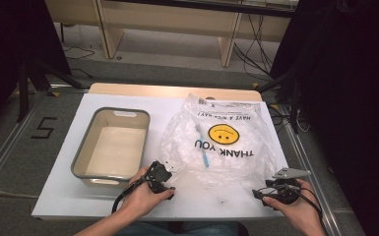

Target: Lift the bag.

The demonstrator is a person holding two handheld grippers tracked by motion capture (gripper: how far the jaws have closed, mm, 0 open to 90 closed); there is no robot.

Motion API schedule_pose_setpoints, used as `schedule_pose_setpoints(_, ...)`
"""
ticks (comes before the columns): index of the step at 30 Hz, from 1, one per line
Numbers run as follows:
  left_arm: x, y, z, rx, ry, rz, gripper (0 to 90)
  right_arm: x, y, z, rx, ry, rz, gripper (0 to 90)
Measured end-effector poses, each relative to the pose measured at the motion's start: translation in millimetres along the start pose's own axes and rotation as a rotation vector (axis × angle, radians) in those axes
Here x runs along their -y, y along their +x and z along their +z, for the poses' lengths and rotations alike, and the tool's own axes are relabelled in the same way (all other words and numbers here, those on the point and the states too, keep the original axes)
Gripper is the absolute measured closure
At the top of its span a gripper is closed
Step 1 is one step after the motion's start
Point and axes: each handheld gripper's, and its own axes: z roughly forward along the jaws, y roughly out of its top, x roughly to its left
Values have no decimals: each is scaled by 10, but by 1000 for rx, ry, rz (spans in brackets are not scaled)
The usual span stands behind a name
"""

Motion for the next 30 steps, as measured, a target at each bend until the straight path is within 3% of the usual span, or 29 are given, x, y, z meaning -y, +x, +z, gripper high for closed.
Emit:
schedule_pose_setpoints(7, 4, 13, -1, 21, 6, -49, 455, 94, 8, 94, -12, 71, -26, 402)
schedule_pose_setpoints(12, -3, 20, -12, 32, 17, -56, 522, 117, -4, 131, 13, 128, -54, 550)
schedule_pose_setpoints(14, -5, 32, -19, 32, 20, -57, 581, 126, -21, 132, 26, 119, -52, 627)
schedule_pose_setpoints(22, -16, 62, -31, 43, 42, -26, 761, 134, -103, 124, 27, 115, -4, 835)
schedule_pose_setpoints(30, -2, 60, -30, 74, 24, 23, 882, 130, -107, 129, 39, 103, 32, 897)
